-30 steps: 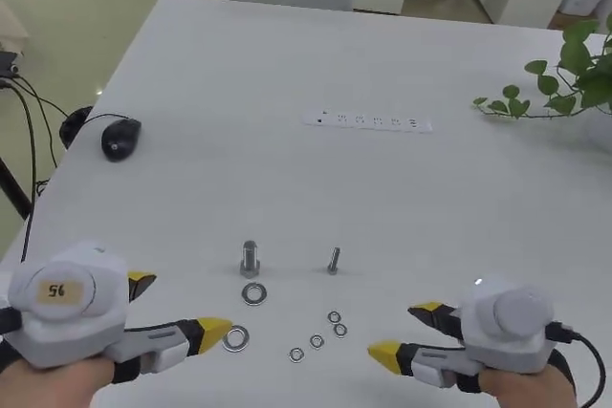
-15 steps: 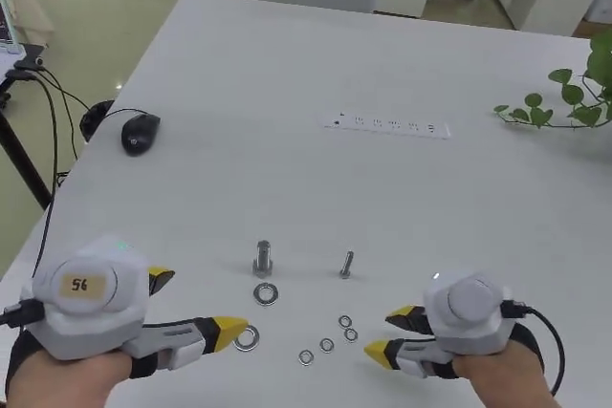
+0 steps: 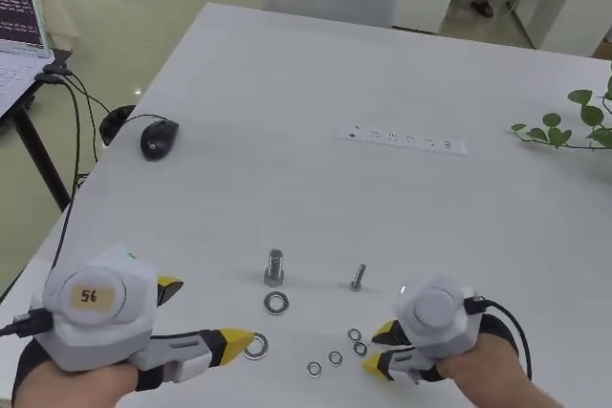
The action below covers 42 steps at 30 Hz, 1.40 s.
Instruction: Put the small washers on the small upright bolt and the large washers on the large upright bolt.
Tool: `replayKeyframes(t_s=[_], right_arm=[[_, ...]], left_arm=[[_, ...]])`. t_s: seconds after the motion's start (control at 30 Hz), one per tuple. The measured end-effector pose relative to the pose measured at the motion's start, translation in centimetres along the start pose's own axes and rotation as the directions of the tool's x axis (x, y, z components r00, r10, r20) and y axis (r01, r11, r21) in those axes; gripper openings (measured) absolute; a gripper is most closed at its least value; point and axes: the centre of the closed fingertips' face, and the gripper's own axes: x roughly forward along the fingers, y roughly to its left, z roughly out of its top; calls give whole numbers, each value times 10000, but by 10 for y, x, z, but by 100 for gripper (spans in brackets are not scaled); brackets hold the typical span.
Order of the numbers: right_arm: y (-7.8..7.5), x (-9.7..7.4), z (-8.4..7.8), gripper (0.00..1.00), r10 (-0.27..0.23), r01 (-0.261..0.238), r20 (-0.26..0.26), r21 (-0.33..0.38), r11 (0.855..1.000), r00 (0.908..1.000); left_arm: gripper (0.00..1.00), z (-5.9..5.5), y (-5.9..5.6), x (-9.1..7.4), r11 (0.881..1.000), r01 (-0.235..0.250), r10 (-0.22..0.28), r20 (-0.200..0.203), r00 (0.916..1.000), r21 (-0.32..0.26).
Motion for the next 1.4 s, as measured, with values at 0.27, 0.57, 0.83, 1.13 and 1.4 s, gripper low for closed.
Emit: replayKeyframes(t_s=[0.27, 0.57, 0.83, 1.13, 1.4], right_arm=[[-2, 3, 7, 19, 568, -604, -267, -1673, 9841, 9980], [-1, 5, 6, 19, 841, -1269, -1326, -3584, 9249, 9876], [4, 7, 6, 16, 857, -1757, -2130, -4508, 8752, 9733], [3, 7, 6, 14, 975, -2159, -2586, -4821, 8491, 9610], [3, 6, 5, 14, 931, -1891, -2296, -4419, 8769, 9688]], left_arm=[[69, -1, 2, -1, 10000, -77, 77, 15, 10000, -41], [69, 0, 1, 1, 10000, -92, 92, 7, 10000, -22], [69, 0, -1, 2, 10000, -88, 88, -15, 10000, 44], [68, -2, 0, -1, 9998, -198, 199, 36, 9998, -43], [68, -12, -4, -5, 9995, -245, 245, 28, 9997, -221]])
